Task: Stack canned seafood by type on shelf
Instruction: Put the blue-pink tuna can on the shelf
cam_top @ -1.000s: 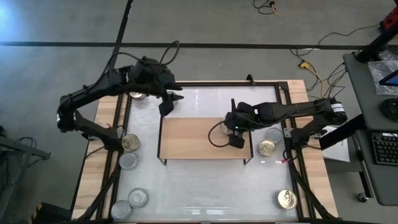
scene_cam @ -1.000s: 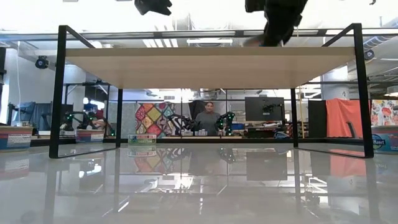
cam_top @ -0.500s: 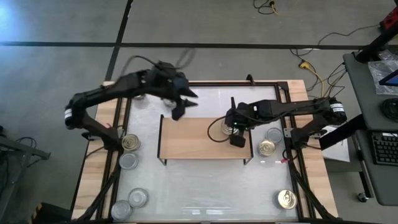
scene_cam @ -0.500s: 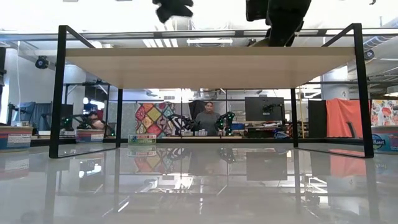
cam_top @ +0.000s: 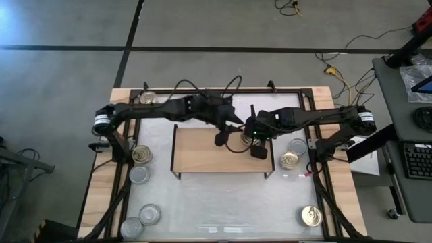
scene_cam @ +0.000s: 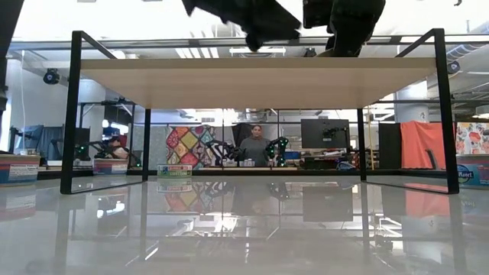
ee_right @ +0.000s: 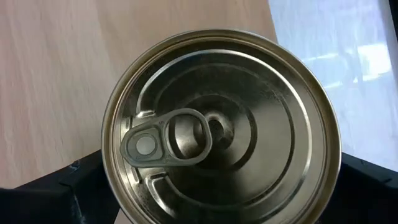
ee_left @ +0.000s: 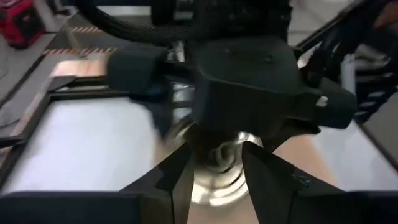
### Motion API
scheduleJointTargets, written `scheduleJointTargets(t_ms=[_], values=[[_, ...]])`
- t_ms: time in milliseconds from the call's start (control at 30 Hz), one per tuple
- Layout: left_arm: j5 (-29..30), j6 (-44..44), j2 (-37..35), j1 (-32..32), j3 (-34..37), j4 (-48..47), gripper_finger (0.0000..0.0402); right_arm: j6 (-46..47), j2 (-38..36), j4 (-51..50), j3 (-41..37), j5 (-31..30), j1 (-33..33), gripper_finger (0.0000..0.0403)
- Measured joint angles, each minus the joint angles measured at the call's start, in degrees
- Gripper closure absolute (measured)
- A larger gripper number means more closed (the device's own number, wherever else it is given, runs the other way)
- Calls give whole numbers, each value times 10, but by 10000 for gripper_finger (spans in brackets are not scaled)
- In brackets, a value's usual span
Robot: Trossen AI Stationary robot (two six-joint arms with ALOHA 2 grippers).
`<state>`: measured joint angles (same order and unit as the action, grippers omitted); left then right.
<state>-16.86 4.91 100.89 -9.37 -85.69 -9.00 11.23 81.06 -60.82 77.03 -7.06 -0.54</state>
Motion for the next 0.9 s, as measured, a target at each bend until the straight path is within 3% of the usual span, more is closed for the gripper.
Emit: scheduleJointTargets(t_ms=[433, 900], values=[[-69, -36, 58, -4, 46, 187, 309, 5, 0, 5, -1, -5, 0, 3], [-65, 21, 90, -31, 51, 196, 318, 16, 0, 13, -1, -5, -3, 3]])
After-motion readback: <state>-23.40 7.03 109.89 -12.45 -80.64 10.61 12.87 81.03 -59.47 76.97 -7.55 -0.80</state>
